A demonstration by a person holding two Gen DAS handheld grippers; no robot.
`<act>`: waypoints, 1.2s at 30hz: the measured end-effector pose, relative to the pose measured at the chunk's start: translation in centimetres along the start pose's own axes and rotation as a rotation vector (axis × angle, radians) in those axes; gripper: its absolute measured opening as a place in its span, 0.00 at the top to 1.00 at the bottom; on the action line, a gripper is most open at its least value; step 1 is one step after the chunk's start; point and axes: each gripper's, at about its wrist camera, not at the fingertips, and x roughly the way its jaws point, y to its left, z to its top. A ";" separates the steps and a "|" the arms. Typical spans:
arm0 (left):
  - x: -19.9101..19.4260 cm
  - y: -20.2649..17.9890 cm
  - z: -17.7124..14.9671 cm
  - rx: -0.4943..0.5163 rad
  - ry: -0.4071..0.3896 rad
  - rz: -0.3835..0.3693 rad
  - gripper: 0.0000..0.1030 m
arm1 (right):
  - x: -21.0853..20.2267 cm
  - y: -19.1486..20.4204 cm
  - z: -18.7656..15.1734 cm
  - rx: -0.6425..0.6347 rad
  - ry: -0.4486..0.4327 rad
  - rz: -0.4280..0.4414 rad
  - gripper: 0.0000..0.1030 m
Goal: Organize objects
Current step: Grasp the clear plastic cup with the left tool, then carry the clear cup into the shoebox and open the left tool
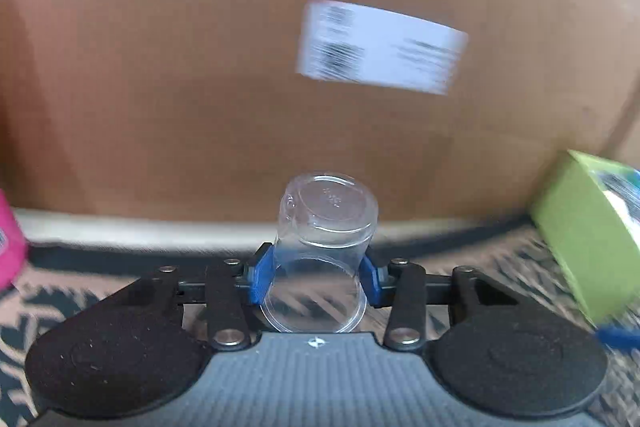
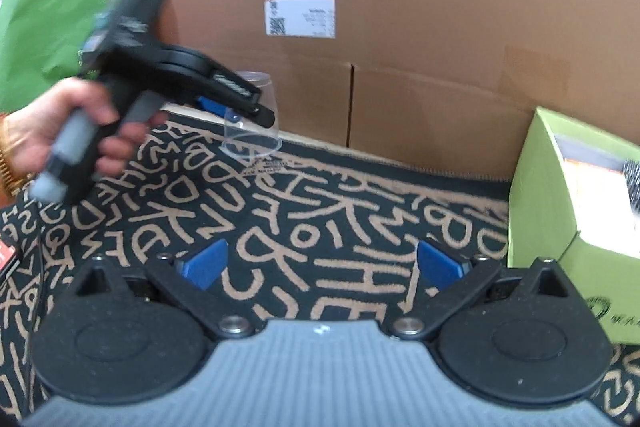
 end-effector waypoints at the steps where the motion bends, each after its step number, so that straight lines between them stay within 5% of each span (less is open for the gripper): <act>1: -0.9 -0.8 -0.7 0.030 0.004 -0.025 0.54 | 0.2 -0.1 -0.1 0.013 0.006 0.007 0.00; 8: -6.2 -7.2 -5.7 0.175 0.093 -0.283 0.52 | -1.9 0.3 -2.1 0.049 -0.001 0.109 0.00; 10: -7.3 -8.7 -6.8 0.223 0.097 -0.317 0.43 | -3.0 0.6 -2.9 0.050 -0.018 0.129 0.04; 13: -8.4 -10.3 -7.9 0.289 0.080 -0.284 0.30 | -4.1 0.9 -4.1 0.050 -0.020 0.122 0.09; 18: -8.8 -10.1 -8.0 0.301 0.069 -0.240 0.28 | -4.6 1.2 -4.8 0.052 -0.032 0.130 0.14; 21: -8.6 -9.8 -7.8 0.246 0.086 -0.249 0.36 | -4.5 1.8 -4.4 0.028 -0.058 0.118 0.23; 22: -8.5 -9.8 -7.8 0.238 0.094 -0.261 0.48 | -4.4 2.1 -4.3 0.021 -0.066 0.110 0.34; 24: -8.5 -10.2 -7.9 0.230 0.106 -0.261 0.49 | -4.3 2.4 -4.2 0.007 -0.064 0.092 0.48; 29: -9.6 -12.3 -7.7 0.269 0.069 -0.282 0.51 | -5.9 1.5 -4.5 0.026 -0.096 0.075 0.48; 36: -11.2 -18.3 -5.4 0.368 -0.072 -0.358 0.51 | -11.1 -1.5 -3.7 0.015 -0.229 -0.060 0.48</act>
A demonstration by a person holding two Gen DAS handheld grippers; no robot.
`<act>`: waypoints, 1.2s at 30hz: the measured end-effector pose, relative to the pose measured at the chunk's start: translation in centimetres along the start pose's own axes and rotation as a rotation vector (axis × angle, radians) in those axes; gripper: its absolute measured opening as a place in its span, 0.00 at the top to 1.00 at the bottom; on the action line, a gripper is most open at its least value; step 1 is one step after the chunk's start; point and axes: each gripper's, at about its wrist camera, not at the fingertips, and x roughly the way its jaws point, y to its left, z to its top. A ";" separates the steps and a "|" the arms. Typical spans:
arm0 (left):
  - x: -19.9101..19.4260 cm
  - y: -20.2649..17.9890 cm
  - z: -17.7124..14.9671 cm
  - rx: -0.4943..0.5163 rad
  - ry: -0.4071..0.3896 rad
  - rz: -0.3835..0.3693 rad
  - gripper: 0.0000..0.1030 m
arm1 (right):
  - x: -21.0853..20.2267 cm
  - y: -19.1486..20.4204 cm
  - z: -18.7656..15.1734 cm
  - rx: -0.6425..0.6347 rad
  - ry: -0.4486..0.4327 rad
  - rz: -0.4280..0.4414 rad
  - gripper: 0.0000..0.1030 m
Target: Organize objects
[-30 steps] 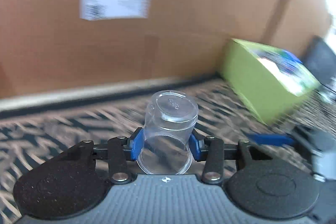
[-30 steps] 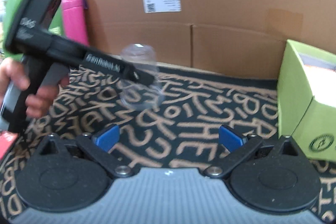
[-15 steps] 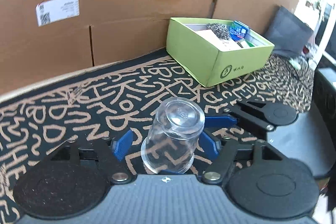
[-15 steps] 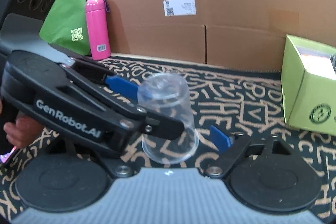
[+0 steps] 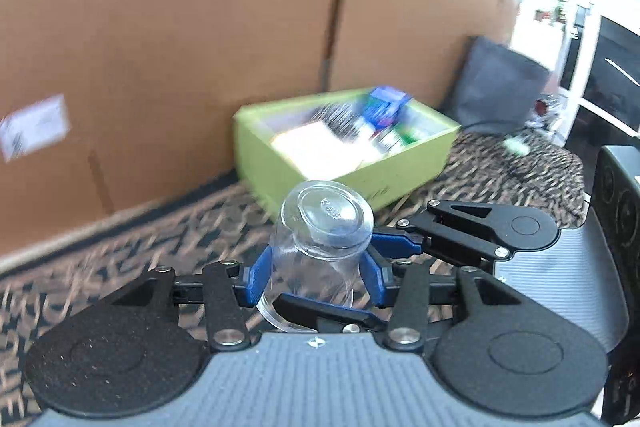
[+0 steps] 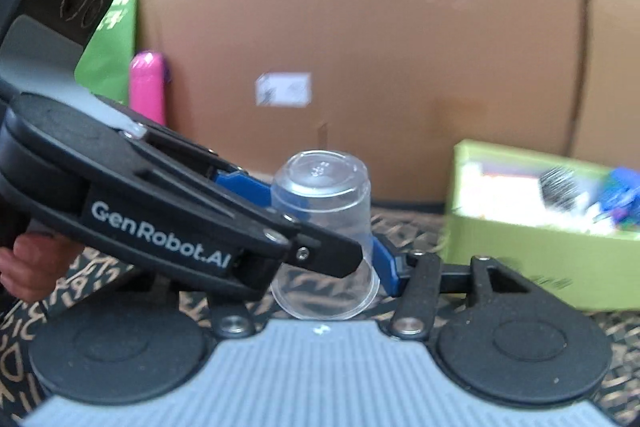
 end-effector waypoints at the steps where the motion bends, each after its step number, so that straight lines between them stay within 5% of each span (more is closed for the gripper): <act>1: 0.4 -0.7 0.7 0.019 -0.015 -0.010 0.51 | -0.7 -0.7 0.3 -0.004 -0.019 -0.026 0.48; 11: 7.7 -6.2 7.7 0.150 -0.104 -0.121 0.50 | -3.1 -9.6 2.8 -0.008 -0.085 -0.256 0.48; 17: 12.0 -7.6 11.3 0.194 -0.139 -0.124 0.49 | -1.6 -14.3 4.6 -0.022 -0.115 -0.355 0.48; 20: 14.2 -7.2 12.1 0.173 -0.143 -0.105 0.44 | -0.3 -16.6 5.3 0.032 -0.124 -0.350 0.48; 22: 15.8 -6.9 12.1 0.152 -0.126 -0.019 0.14 | 1.1 -17.6 5.0 0.028 -0.123 -0.375 0.24; 23: 16.6 -6.5 11.9 0.128 -0.108 0.034 0.12 | 1.8 -18.0 4.5 0.040 -0.106 -0.416 0.19; 30: 16.6 -2.3 8.5 -0.097 -0.068 0.044 0.10 | 2.0 -19.4 0.1 0.164 -0.055 -0.417 0.19; 36: 14.7 -1.4 6.8 -0.200 -0.079 0.074 0.08 | 1.5 -19.7 -0.1 0.212 -0.082 -0.418 0.18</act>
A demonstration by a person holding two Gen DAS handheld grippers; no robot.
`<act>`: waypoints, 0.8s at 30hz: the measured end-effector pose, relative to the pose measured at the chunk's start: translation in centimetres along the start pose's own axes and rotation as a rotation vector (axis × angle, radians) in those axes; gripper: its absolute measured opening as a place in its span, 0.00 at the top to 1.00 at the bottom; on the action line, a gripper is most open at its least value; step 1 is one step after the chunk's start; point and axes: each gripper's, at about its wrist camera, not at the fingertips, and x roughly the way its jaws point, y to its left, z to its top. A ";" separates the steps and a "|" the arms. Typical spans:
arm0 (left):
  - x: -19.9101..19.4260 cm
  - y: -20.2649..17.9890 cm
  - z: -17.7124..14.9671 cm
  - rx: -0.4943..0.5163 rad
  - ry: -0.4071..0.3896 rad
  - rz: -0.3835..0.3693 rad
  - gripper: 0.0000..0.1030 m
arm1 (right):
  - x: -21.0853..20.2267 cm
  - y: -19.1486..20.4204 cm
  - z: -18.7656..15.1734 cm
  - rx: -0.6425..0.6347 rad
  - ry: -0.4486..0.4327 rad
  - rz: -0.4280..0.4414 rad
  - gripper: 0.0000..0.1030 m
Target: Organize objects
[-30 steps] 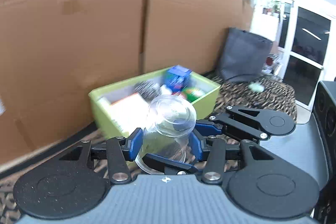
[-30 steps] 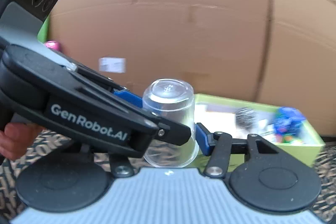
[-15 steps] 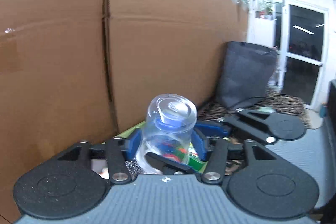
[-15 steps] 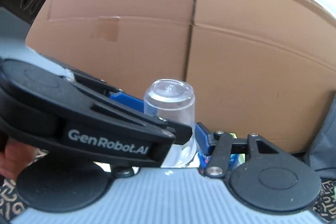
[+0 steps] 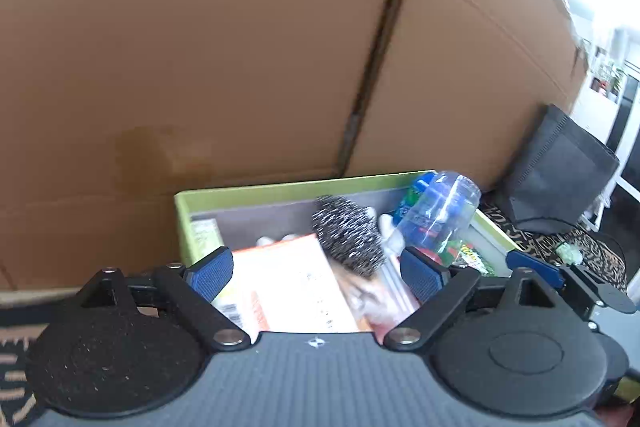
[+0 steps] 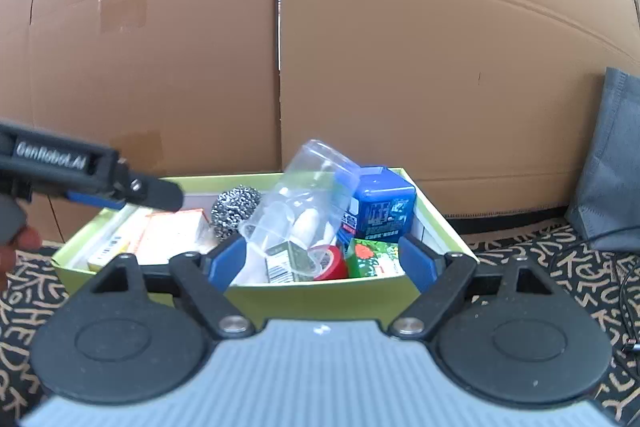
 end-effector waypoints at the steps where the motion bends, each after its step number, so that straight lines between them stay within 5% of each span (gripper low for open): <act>1: -0.5 0.2 -0.2 -0.007 -0.003 0.004 0.08 | -0.5 -0.2 -0.6 0.000 0.000 0.002 0.18; 4: -2.4 -0.2 -0.9 -0.011 -0.020 0.035 0.03 | -2.6 -0.2 -0.6 0.019 -0.005 0.018 0.00; 15: -12.1 -2.5 -5.2 0.013 -0.065 0.203 0.00 | -12.9 1.8 -1.1 0.002 0.067 0.066 0.00; 24: -13.4 -3.6 -9.3 -0.039 0.065 0.288 0.00 | -16.6 2.0 -2.0 -0.093 0.113 -0.020 0.00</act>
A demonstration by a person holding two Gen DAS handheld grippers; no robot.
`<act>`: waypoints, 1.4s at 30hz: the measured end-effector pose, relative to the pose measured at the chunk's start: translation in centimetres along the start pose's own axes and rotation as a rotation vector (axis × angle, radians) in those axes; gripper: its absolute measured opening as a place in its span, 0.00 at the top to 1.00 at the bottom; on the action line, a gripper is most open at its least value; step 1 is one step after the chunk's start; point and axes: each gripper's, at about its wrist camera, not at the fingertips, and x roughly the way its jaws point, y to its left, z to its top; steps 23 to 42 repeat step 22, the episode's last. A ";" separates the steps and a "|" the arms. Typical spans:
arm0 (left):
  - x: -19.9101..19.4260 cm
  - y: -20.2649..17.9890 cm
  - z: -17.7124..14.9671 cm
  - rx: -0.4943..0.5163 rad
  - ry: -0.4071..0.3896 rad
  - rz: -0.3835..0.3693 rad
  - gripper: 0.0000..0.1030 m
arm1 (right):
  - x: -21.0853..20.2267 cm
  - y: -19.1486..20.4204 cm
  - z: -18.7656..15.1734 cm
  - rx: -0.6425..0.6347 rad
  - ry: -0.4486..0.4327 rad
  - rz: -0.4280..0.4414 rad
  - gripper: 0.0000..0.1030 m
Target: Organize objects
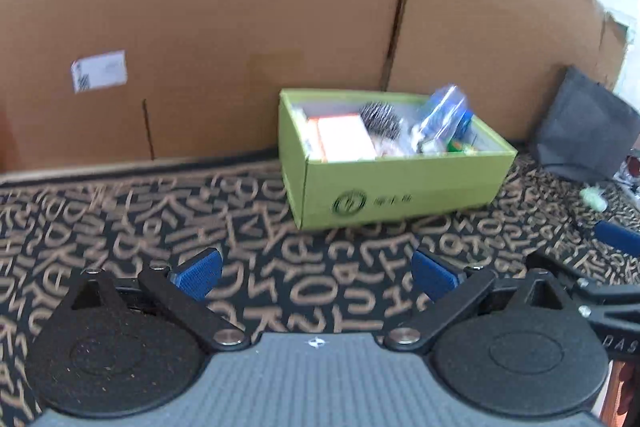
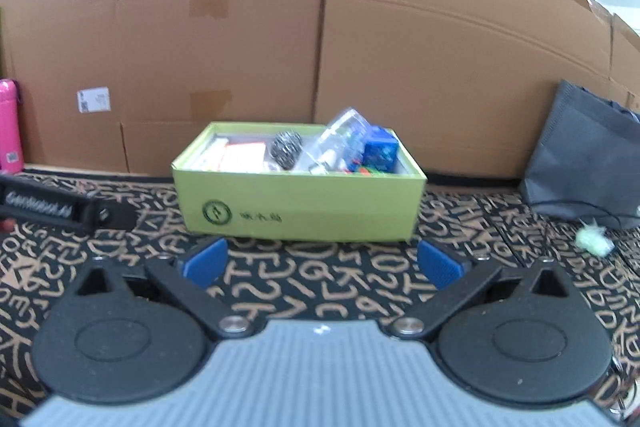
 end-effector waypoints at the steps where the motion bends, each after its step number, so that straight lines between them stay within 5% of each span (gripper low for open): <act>1: 0.2 0.0 -0.1 -0.004 0.013 0.009 0.00 | 0.0 -0.1 -0.2 0.002 0.005 -0.005 0.00; 12: 0.6 0.0 -1.0 0.003 0.044 0.064 0.00 | 1.1 -0.1 -2.0 0.024 0.053 0.002 0.00; 42: 0.4 -0.5 -1.4 0.017 0.040 0.047 0.00 | 1.6 0.1 -2.2 0.044 0.058 0.030 0.00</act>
